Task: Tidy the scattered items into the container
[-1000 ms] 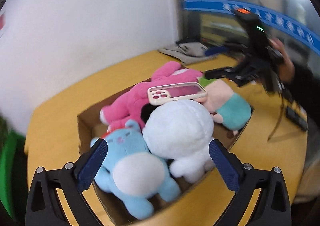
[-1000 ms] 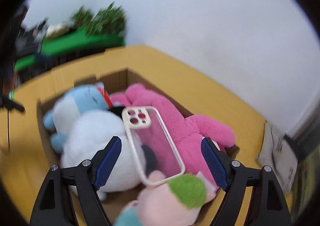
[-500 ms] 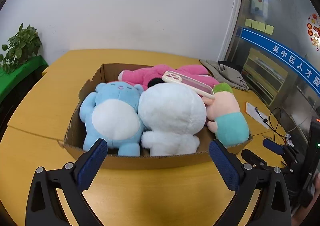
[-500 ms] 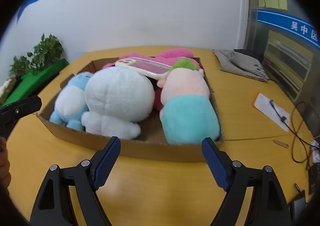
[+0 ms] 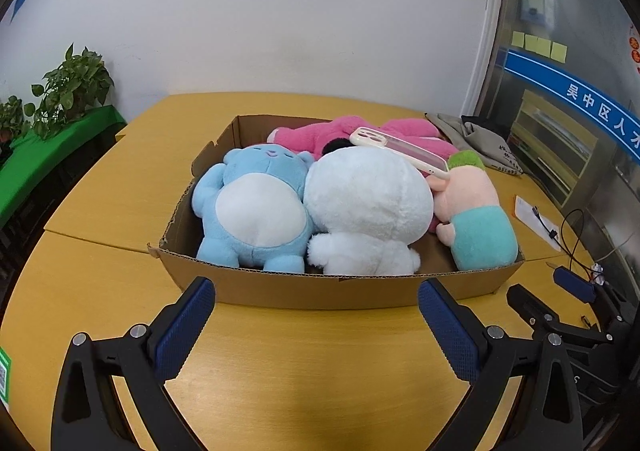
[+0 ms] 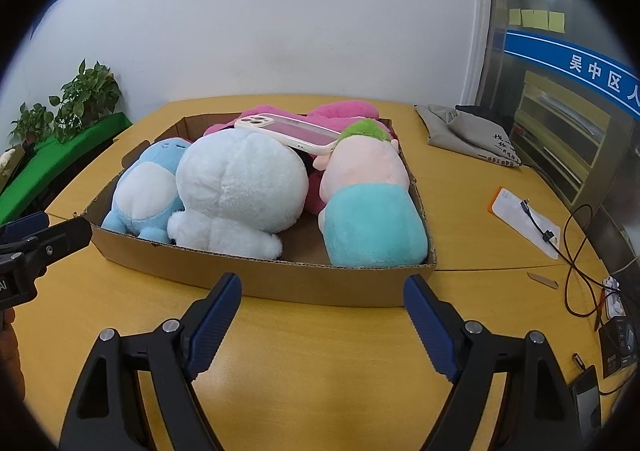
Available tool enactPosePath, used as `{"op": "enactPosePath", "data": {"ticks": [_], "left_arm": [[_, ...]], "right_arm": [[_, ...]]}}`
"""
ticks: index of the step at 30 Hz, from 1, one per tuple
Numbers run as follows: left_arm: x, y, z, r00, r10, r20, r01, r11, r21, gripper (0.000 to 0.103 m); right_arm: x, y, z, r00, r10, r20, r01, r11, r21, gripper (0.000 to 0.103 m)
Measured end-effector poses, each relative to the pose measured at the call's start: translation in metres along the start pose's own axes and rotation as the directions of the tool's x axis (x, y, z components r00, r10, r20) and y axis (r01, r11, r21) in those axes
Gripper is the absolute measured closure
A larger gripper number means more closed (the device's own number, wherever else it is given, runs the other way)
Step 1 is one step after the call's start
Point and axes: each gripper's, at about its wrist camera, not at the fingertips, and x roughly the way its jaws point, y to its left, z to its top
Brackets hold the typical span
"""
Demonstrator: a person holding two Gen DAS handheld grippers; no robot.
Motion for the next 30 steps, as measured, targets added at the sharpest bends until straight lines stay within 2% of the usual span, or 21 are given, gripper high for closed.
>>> {"op": "enactPosePath", "data": {"ticks": [6,12,23,30], "left_arm": [[-0.001,0.0,-0.002,1.0,0.018,0.003,-0.018,1.0,0.013,0.0],[0.005,-0.004,-0.003,1.0,0.005,0.001,-0.005,1.0,0.018,0.0],[0.016,-0.004,-0.009,0.997,0.075,-0.022,-0.073,0.995,0.062,0.0],[0.021,-0.009,-0.009,0.998,0.058,-0.021,-0.056,0.996,0.069,0.0]], "right_arm": [[0.002,0.002,-0.004,1.0,0.008,-0.01,-0.008,1.0,0.0,0.02],[0.003,0.0,-0.005,1.0,-0.009,-0.011,0.009,1.0,-0.002,0.02],[0.016,-0.003,-0.004,1.0,-0.007,-0.017,0.008,0.999,0.031,0.02],[0.024,0.003,-0.006,0.999,0.003,-0.032,-0.003,1.0,0.009,0.02]]}}
